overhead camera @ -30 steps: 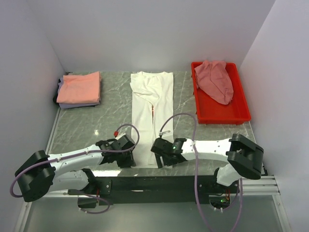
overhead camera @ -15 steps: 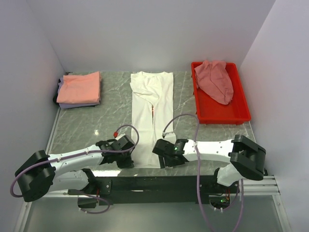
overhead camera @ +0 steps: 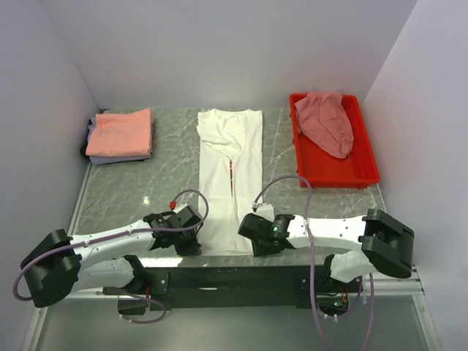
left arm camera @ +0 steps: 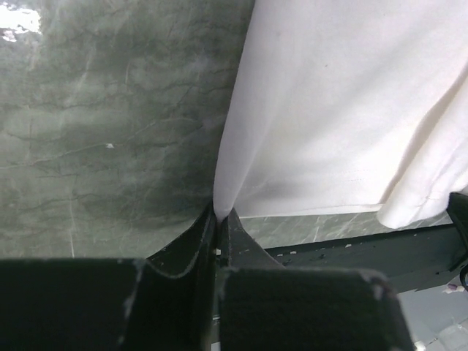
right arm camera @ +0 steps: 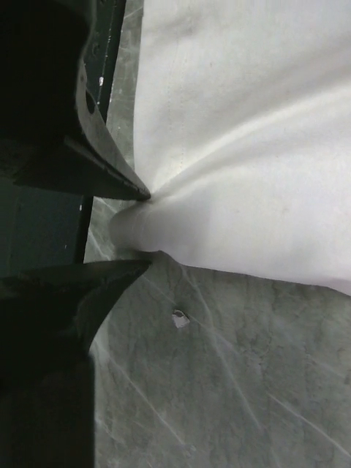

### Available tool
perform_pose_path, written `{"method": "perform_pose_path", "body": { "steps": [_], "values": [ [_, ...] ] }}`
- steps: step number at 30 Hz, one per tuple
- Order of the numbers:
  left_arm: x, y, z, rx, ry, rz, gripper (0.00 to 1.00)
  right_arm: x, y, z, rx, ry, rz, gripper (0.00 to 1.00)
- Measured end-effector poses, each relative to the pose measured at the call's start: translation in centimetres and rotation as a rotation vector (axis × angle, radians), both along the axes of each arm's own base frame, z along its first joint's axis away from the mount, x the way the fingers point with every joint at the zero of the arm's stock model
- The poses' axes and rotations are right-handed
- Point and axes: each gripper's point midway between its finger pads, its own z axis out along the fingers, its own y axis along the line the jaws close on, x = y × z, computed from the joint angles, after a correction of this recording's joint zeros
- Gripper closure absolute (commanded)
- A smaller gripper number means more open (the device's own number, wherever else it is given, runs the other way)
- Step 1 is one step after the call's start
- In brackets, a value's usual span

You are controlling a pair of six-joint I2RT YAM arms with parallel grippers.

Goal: Fold and stack the t-shirts
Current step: Fold the tshirt

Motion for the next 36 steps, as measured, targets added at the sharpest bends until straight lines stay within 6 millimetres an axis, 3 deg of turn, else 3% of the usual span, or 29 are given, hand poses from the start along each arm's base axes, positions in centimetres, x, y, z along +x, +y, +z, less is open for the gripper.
{"method": "perform_pose_path", "body": {
  "steps": [5, 10, 16, 22, 28, 36],
  "values": [
    [-0.3, 0.4, 0.1, 0.004, 0.003, 0.005, 0.99, -0.5, -0.1, -0.1, 0.035, 0.007, 0.015, 0.71],
    [-0.7, 0.9, 0.0, 0.004, 0.006, 0.006, 0.99, -1.1, 0.6, 0.0, 0.100, 0.026, 0.045, 0.99],
    [-1.3, 1.1, 0.5, -0.047, -0.002, 0.013, 0.99, -2.0, 0.6, 0.1, 0.151, 0.051, 0.071, 1.00],
    [-0.9, 0.4, 2.7, -0.145, -0.065, 0.012, 0.99, -1.9, 0.5, 1.1, 0.170, 0.029, 0.094, 1.00],
    [1.4, -0.3, 4.6, -0.136, -0.152, 0.044, 1.00, 0.0, 0.4, 2.8, 0.137, -0.041, 0.105, 1.00],
    [8.4, -1.2, 8.7, -0.102, -0.288, 0.128, 0.99, 7.3, 0.6, 7.1, 0.154, -0.204, 0.032, 1.00]
  ]
}}
